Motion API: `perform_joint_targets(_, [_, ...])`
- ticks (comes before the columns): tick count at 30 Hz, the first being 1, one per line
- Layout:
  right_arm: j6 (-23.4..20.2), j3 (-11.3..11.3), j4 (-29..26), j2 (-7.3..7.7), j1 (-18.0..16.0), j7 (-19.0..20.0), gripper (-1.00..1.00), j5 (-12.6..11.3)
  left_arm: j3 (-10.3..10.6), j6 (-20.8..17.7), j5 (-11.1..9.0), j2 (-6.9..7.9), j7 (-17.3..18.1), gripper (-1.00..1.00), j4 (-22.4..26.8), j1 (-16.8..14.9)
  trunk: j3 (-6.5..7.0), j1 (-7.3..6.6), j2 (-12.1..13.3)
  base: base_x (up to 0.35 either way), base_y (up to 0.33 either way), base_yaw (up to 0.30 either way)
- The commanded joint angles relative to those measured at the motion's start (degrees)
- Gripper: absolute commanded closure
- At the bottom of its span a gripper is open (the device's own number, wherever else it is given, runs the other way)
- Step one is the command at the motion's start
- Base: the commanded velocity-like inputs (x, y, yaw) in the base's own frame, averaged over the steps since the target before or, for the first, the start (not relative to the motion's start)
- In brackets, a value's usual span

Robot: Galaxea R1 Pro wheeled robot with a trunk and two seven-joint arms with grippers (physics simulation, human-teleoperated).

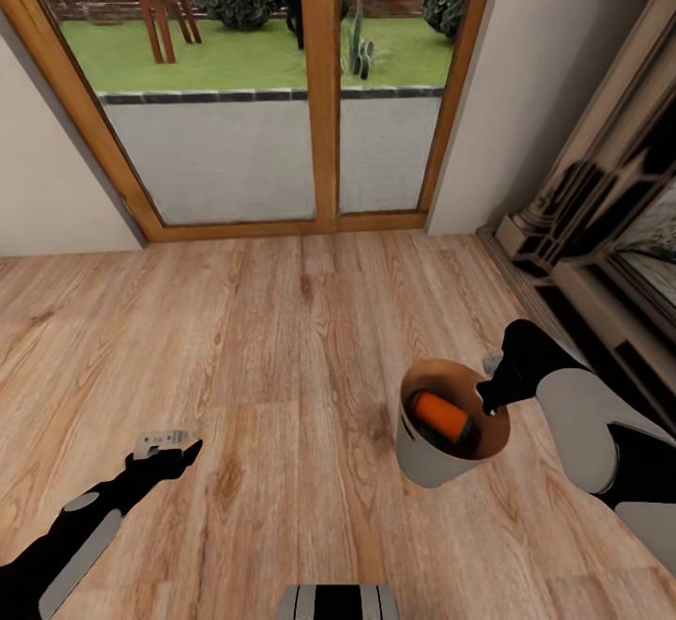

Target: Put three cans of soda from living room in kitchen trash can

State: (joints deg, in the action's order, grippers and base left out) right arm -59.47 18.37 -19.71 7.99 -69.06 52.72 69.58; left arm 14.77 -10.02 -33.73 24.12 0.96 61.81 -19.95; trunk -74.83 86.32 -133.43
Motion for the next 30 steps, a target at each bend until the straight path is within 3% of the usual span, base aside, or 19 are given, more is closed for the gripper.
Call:
perform_joint_targets(1, [-0.5, 0.1, 0.0, -0.08, 0.0, 0.3, 1.0, -1.0, 0.0, 0.0, 0.3, -0.21, 0.0, -1.0, 0.0, 0.0, -0.18, 0.22, -0.4, 0.0, 0.0, 0.0])
perform_joint_targets(6, [-0.5, 0.2, 0.0, -0.22, 0.0, 0.3, 1.0, -1.0, 0.0, 0.0, 0.6, -0.45, 0.0, -1.0, -0.5, 0.0, -1.08, 1.31, -2.4, 0.0, 0.0, 0.0])
perform_joint_targets(20, [-0.5, 0.5, -0.1, 0.16, 0.0, 0.3, 1.0, -1.0, 0.0, 1.3, 0.8, -0.57, 0.1, -1.0, -1.7, 0.0, -1.08, 1.31, -2.4, 0.0, 0.0, 0.0])
perform_joint_targets(24, [-0.5, 0.7, -0.1, 0.18, 0.0, 0.3, 1.0, -1.0, 0.0, 1.5, 0.9, -0.57, 0.1, -1.0, -2.1, 0.0, -1.79, 2.19, -4.0, 0.0, 0.0, 0.0])
perform_joint_targets(30, [-0.5, 0.7, -0.2, 0.16, 0.1, 0.3, 1.0, -1.1, 0.0, 1.6, 0.9, -0.57, 0.3, -1.0, -3.4, 0.0, -1.79, 2.19, -4.0, 0.0, 0.0, 0.0])
